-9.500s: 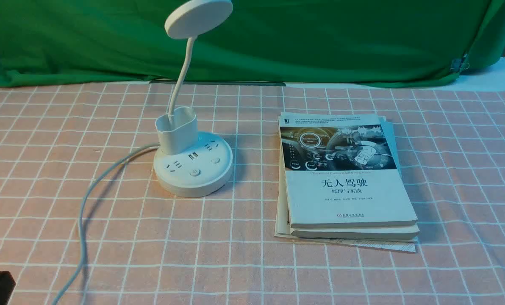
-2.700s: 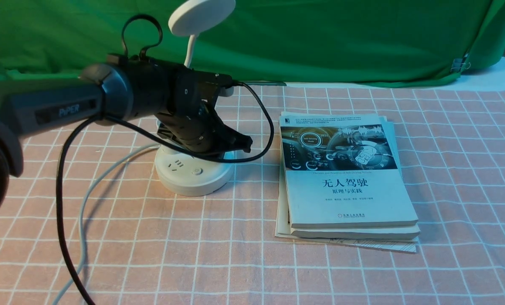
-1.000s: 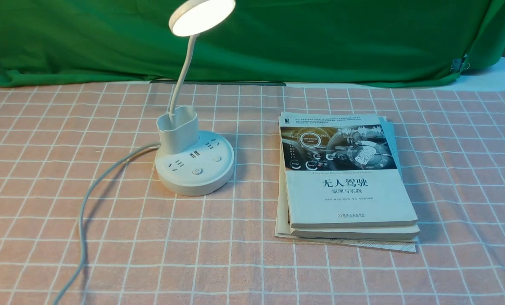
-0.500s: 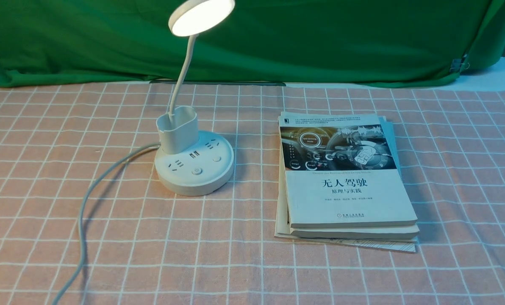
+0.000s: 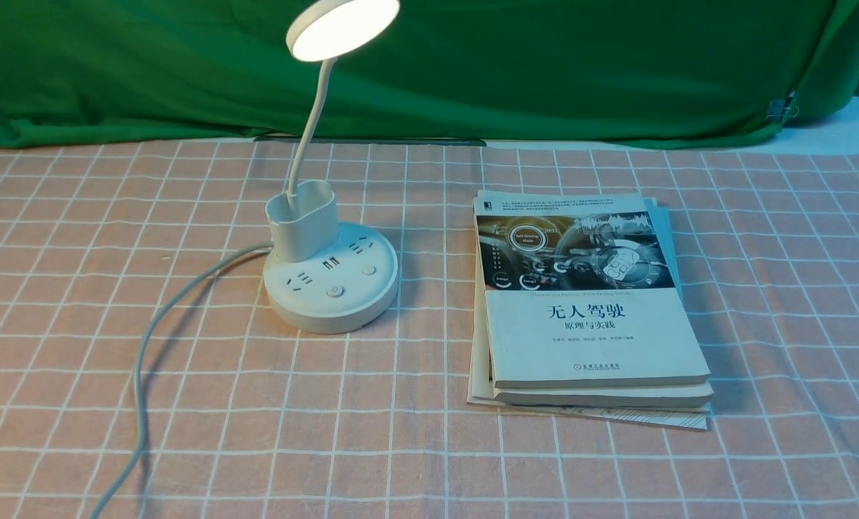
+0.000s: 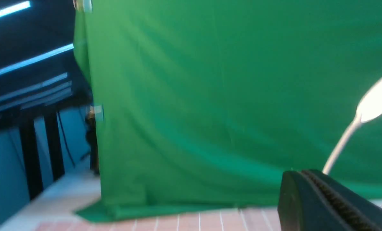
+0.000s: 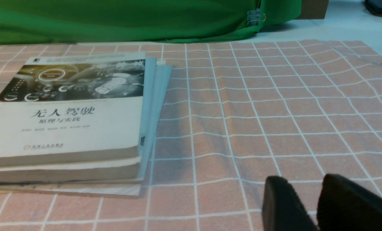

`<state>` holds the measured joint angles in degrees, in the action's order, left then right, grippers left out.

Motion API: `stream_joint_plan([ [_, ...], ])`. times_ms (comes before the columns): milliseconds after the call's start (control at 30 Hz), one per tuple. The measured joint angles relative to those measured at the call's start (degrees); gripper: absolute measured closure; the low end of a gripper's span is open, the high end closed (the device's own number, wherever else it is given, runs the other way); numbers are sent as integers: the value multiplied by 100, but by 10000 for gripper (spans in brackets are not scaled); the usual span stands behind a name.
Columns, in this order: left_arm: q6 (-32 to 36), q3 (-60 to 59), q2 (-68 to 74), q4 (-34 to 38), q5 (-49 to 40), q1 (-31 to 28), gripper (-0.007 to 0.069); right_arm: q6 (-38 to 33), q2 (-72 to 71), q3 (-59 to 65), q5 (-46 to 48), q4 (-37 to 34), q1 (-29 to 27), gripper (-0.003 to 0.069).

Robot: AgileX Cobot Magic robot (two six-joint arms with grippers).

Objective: Turn on the table lamp on the pink coffee tablecloth with your hand.

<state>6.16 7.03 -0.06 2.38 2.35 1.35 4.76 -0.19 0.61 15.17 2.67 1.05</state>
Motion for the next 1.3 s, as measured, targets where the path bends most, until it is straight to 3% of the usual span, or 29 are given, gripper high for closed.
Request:
stream_joint_plan([
  [200, -141, -672, 0, 6, -108, 6, 624, 0, 0, 0, 0, 0, 0, 421],
  [567, -131, -730, -7, 6, -1512, 268, 624, 2, 0, 0, 0, 0, 0, 421],
  [1300, -24, -730, -7, 11, -1561, 286, 624, 2, 0, 0, 0, 0, 0, 421],
])
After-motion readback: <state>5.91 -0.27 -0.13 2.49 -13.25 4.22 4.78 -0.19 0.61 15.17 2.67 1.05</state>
